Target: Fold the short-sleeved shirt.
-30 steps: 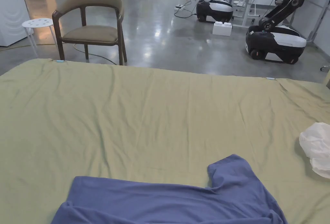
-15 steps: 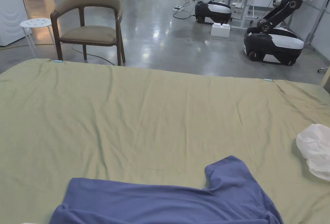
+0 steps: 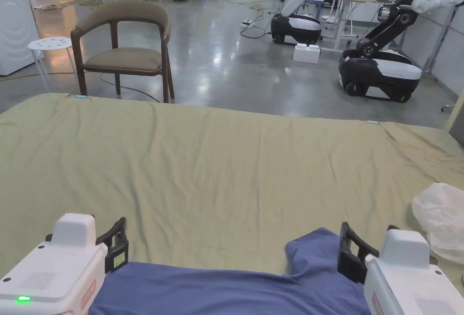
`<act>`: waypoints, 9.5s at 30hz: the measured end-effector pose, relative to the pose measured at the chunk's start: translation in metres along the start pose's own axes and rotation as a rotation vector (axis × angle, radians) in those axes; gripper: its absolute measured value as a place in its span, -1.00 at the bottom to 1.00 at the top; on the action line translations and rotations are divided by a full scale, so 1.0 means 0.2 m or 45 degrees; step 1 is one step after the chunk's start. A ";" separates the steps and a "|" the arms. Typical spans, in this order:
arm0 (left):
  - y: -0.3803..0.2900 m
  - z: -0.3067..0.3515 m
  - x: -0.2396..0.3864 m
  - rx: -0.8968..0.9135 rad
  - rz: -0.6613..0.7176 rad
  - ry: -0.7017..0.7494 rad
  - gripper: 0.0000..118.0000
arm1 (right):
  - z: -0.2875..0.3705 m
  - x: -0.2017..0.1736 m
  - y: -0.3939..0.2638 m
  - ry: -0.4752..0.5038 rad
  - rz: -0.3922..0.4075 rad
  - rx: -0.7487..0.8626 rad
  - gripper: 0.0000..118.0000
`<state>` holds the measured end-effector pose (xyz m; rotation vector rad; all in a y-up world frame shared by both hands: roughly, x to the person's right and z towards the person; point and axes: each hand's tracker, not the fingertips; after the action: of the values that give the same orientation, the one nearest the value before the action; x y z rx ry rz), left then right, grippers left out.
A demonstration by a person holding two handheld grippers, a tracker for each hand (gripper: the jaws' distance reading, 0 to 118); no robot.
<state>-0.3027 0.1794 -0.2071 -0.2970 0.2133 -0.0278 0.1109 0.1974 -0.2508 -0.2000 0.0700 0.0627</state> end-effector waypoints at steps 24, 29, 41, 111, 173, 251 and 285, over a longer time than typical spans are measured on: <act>-0.17 -0.46 -0.37 -0.500 0.110 -0.049 -1.00 | -0.09 -0.13 0.07 0.042 0.051 0.100 -0.99; -0.31 -0.74 -0.44 -0.774 0.150 -0.108 -0.87 | -0.12 -0.08 0.00 0.031 0.063 0.012 -0.99; -0.51 -1.03 -0.34 -0.968 0.050 -0.084 -0.08 | -0.18 0.06 -0.24 -0.028 0.100 -0.219 -0.99; -0.71 0.10 -0.40 -0.790 -0.121 -0.221 -0.86 | 0.22 0.51 -0.81 0.067 0.131 -1.080 -0.98; -0.95 -0.15 -0.98 -0.945 1.021 -0.651 0.07 | 0.05 -0.35 -0.13 0.171 0.093 -0.060 -1.00; -0.30 -0.03 0.37 -0.990 0.591 -0.693 -0.26 | 0.11 0.15 -0.32 0.033 -0.078 -0.189 -1.00; -0.51 -0.07 0.43 -1.006 0.509 -0.878 -0.88 | 0.09 0.07 -0.28 0.058 -0.018 -0.187 -1.00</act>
<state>-0.2206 0.0733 -0.2079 -1.0194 -0.4237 0.5609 0.1303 0.1481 -0.2227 -0.3484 0.1093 0.0495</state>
